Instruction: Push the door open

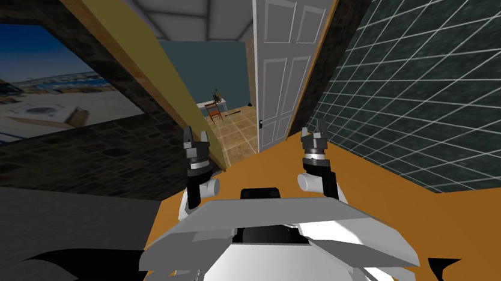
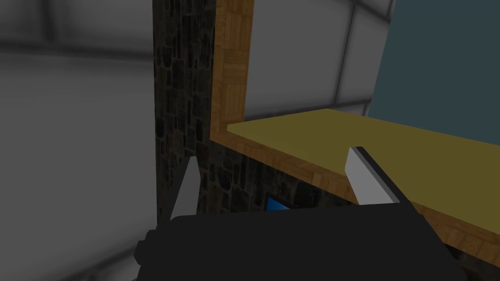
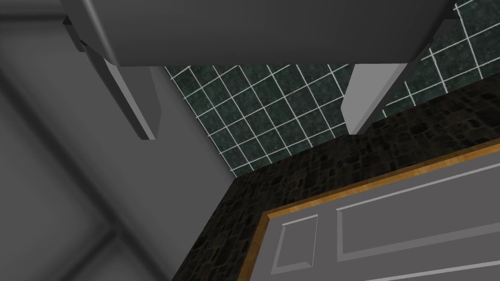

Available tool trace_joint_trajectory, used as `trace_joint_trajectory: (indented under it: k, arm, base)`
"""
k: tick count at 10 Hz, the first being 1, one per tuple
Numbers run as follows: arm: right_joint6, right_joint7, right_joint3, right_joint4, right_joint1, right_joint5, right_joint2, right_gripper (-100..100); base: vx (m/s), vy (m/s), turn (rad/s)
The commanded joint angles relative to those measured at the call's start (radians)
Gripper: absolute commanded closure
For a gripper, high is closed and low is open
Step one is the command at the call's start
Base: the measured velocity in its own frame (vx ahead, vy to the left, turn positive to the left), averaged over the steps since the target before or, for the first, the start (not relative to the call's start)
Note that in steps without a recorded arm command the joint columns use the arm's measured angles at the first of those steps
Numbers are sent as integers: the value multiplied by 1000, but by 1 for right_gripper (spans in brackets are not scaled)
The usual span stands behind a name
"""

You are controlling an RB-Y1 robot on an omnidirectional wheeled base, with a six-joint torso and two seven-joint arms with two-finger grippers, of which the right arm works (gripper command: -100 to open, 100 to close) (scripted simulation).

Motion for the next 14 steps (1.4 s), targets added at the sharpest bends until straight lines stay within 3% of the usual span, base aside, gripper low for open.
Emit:
trace_joint_trajectory:
  k: [1, 8, 13, 14]
  arm:
    - [-9, -2, 2, 30, -10, 0, -8, -100]
    - [-48, -6, 14, 193, -74, 5, -39, -100]
    - [-84, -10, 25, 336, -132, 9, -58, -100]
    - [-84, -10, 25, 341, -132, 9, -58, -100]
  base:
    - [65, -20, 25]
    - [76, -33, 33]
    - [96, -41, 42]
    - [51, -26, 14]
